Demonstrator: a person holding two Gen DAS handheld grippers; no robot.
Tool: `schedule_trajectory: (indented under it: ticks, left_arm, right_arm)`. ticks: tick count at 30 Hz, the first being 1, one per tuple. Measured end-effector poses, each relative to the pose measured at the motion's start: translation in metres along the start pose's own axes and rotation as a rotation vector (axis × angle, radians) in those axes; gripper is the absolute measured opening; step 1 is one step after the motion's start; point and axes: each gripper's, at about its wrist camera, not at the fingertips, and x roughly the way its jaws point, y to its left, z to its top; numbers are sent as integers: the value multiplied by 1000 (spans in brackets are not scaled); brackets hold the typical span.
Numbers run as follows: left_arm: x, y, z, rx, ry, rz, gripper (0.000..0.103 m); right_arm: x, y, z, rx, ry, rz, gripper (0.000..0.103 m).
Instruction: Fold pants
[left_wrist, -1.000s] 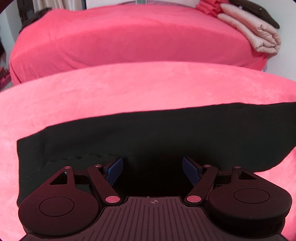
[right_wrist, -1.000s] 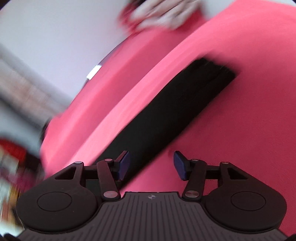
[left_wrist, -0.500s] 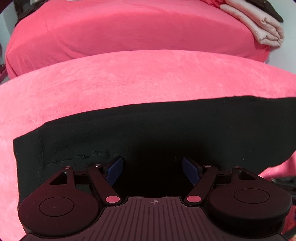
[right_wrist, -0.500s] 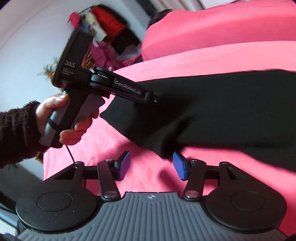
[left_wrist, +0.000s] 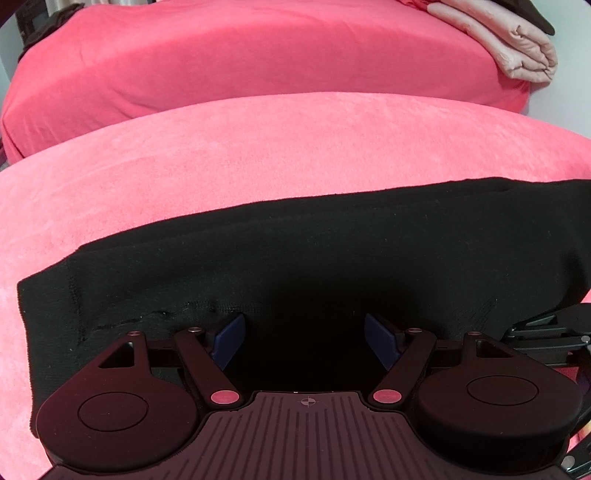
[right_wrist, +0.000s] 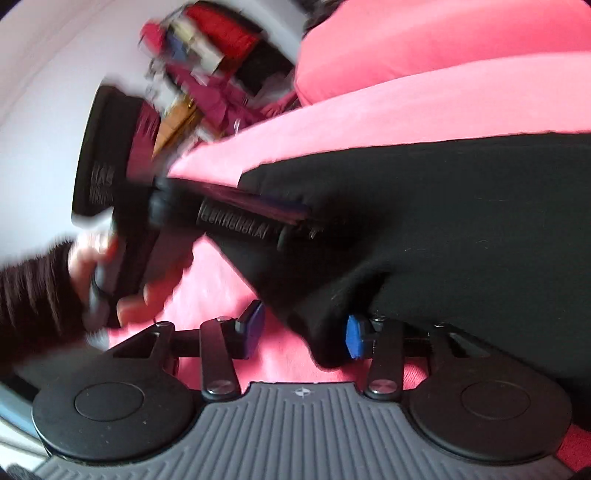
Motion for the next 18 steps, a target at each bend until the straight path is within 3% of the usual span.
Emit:
schedule_trajectory:
  ticks: [2, 4, 5, 8, 11, 13, 14, 16, 18]
  left_arm:
    - [0, -1, 0, 1, 0, 2, 103]
    - [0, -2, -1, 8, -1, 2, 103]
    - [0, -2, -2, 7, -2, 3, 103]
    - [0, -2, -3, 4, -4, 2, 103]
    - [1, -6, -5, 7, -13, 14, 103]
    - [1, -10, -6, 20, -16, 32, 103]
    - [1, -12, -6, 20, -13, 40, 103]
    - [-2, -16, -5, 13, 2, 53, 103]
    - [-7, -19, -4, 8, 1, 59, 103]
  right_arm:
    - [8, 12, -8, -63, 106, 38, 58]
    - [-1, 32, -17, -217, 92, -33, 59]
    - [-9, 35, -16, -221, 74, -69, 58]
    - [-50, 30, -12, -148, -55, -151, 58]
    - [-91, 9, -15, -41, -181, -272, 78]
    - [-104, -5, -16, 20, -168, -384, 69]
    - [-117, -13, -21, 52, -178, -407, 54]
    - [-150, -19, -31, 131, -228, -422, 56]
    - [-195, -29, -48, 239, -324, -468, 73]
